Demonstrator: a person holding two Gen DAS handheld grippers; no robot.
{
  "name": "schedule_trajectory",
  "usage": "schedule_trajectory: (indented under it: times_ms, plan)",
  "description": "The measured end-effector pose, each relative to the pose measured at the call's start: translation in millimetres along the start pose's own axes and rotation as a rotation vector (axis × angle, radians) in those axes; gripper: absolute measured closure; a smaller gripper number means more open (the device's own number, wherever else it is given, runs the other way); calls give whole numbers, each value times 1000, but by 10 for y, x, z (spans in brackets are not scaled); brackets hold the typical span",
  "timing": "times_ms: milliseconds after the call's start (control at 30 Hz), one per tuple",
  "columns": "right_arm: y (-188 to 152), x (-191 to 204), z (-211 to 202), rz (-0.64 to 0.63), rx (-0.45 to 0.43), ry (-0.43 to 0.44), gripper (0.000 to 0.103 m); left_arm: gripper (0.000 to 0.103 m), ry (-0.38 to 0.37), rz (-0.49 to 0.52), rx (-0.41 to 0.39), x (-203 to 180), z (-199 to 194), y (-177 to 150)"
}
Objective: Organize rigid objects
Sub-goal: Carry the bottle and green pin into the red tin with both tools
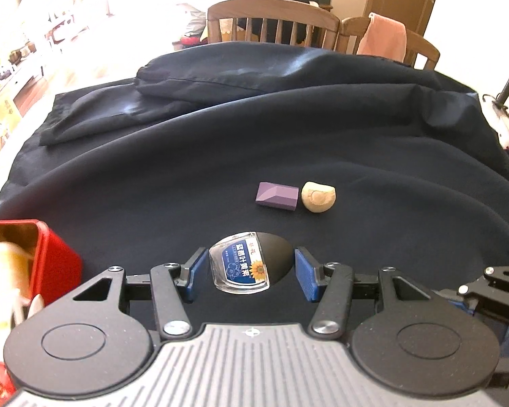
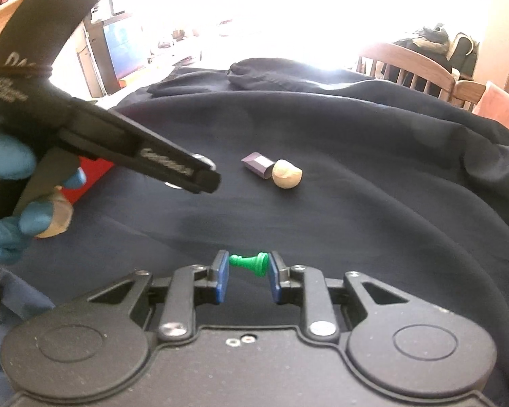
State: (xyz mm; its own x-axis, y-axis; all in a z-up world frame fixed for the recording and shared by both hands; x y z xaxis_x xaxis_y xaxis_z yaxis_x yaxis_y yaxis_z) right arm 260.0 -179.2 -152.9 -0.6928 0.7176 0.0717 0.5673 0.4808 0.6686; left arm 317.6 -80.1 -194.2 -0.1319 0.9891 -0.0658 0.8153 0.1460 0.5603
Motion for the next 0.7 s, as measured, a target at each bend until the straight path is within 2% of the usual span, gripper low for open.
schedule_trajectory:
  times_ms: [400,700]
  plan:
    - [163,243,-370,1,-36,48,80,49,-14,-57,-21,278,-500,-167]
    - [306,636,-483,-4,-62,59,80,49,-37,-83,-41,630,-812,-304]
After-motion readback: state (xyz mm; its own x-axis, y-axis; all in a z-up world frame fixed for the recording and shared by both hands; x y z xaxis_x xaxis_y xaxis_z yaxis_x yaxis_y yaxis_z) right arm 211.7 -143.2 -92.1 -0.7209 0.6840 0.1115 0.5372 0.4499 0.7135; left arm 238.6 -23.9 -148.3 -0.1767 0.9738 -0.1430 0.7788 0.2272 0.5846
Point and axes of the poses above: each gripper's, at about its wrist camera, not at the fingertips, and z roughly the way its jaws point, x to its left, y to its top, the point moved 8 cm from there along z, roughly the way its jaws point, and after that the axes turned 1 degree about -y, right-handed, at the moved point
